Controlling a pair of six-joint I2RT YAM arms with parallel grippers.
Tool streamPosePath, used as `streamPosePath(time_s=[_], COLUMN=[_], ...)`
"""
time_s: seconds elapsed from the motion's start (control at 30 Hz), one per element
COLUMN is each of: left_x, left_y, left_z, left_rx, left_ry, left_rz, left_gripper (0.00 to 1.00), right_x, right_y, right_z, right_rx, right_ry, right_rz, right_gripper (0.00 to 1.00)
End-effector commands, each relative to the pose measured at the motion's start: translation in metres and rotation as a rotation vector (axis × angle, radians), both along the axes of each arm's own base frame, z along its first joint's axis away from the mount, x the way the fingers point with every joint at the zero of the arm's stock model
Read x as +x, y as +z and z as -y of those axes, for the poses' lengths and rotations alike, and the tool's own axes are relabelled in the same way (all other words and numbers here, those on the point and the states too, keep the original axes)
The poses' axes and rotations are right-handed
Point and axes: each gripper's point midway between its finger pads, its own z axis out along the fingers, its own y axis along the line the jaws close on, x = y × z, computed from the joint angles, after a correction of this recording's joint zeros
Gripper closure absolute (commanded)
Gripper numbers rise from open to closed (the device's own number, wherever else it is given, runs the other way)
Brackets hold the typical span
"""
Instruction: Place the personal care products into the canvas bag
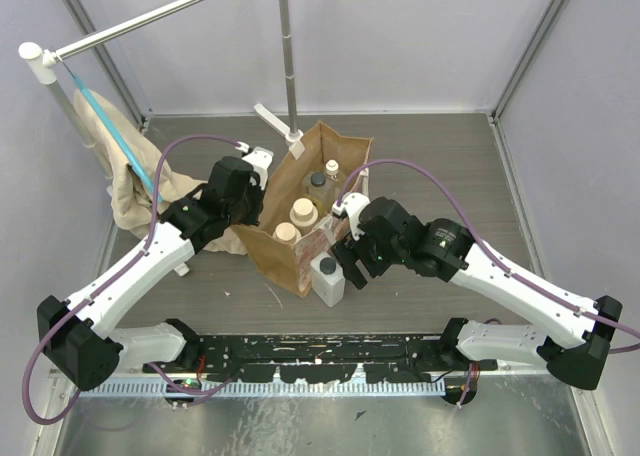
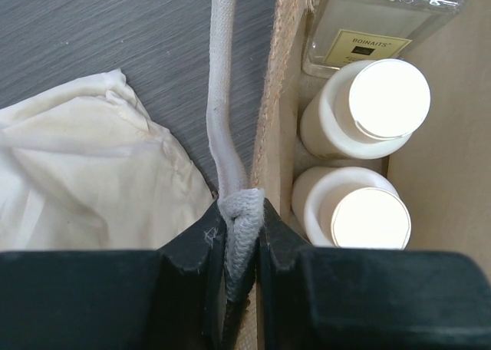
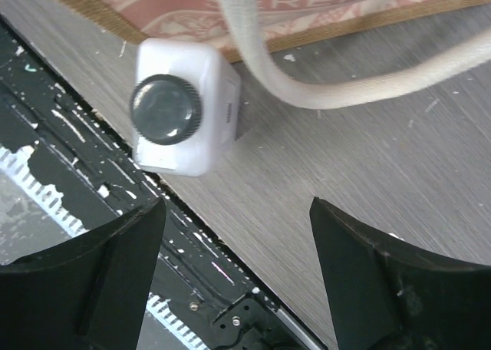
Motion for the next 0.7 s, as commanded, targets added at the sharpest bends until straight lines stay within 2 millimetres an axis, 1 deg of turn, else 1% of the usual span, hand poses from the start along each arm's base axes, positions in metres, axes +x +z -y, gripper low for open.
streamPosePath(time_s=[0.0,0.17,0.3,0.4,0.5,0.67], left_x=[-0.002,-0.006,-0.009,-0.013,-0.015,-0.016], left_y=[-0.002,-0.003,-0.003,-0.003,-0.003,-0.002], left_z=[0.003,0.001,-0.001,-0.003,-0.005,-0.004], left_rx=[-0.022,-0.022,-0.023,-0.021,-0.02,-0.029], left_ry=[-0.017,-0.017,-0.021,-0.022,-0.023,-0.022], left_rz=[0.004,-0.002,-0.005,-0.008,-0.009,-0.011], left_gripper=[0.78,0.78,0.79,0.79,0.79,0.79], right_x=[-0.005,-0.009,-0.004,0.005,0.012,0.022], right_y=[0.003,-0.012,-0.022,-0.028,-0.034,-0.041], right_z=[-0.025,-0.047,-0.063,-0.078,-0.084,-0.084], right_rx=[0.079,0.081,0.078,0.088,0.085,0.077], right_ry=[0.009,0.046,0.061,0.061,0.044,0.015], right_rz=[0.033,0.04,0.049,0.072,0.087,0.122], right_gripper=[0.18,0.18,0.17,0.17,0.18,0.21])
